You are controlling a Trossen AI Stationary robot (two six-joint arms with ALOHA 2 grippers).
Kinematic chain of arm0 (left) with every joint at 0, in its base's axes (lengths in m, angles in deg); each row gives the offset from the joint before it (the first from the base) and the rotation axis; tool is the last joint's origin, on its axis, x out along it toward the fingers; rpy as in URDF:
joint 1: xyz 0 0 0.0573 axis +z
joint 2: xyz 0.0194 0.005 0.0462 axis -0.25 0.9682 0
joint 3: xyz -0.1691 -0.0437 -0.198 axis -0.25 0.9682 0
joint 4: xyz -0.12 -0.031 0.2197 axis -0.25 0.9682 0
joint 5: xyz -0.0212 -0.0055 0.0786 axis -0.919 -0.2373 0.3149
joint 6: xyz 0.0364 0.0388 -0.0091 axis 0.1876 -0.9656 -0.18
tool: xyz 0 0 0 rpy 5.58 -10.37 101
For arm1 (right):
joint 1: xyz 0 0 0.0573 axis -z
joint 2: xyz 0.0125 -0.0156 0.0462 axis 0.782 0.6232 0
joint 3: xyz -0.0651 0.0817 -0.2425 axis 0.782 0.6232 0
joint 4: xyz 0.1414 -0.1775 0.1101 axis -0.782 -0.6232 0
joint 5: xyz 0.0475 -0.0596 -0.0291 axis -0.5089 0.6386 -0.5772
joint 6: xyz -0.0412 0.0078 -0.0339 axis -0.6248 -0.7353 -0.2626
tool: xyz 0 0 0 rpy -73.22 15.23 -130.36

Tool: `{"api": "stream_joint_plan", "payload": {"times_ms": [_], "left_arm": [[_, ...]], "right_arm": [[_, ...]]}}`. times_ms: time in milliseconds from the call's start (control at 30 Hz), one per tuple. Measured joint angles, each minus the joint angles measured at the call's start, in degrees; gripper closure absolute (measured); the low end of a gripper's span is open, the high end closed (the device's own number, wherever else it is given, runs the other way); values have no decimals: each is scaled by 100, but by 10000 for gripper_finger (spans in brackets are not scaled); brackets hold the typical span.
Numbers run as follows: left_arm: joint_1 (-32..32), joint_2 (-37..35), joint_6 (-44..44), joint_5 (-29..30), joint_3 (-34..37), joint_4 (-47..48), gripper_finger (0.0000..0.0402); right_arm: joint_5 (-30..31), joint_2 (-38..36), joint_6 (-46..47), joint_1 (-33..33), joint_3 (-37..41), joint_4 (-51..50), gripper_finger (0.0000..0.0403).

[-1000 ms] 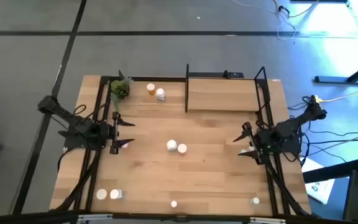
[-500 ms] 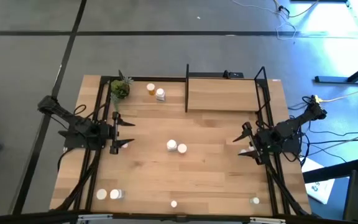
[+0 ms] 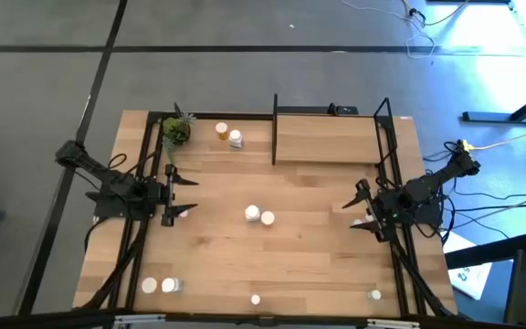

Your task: Pick and place medicine bottles onto shelf by color

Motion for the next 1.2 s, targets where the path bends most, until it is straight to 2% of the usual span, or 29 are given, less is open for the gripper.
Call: {"api": "stream_joint_plan", "payload": {"times_ms": [567, 667, 867, 1033, 1200], "left_arm": [[-1, 1, 0, -1, 0, 0, 113], [-2, 1, 0, 0, 1, 0, 113], [-1, 1, 0, 0, 0, 0, 113], [-2, 0, 0, 0, 0, 0, 113], [-1, 1, 0, 0, 0, -1, 113]], "right_arm": [[28, 1, -85, -1, 0, 230, 122], [204, -1, -97, -1, -1, 544, 122], [655, 1, 624, 1, -1, 849, 122], [702, 1, 391, 1, -3, 928, 122], [1392, 1, 296, 1, -274, 905, 122]]}}
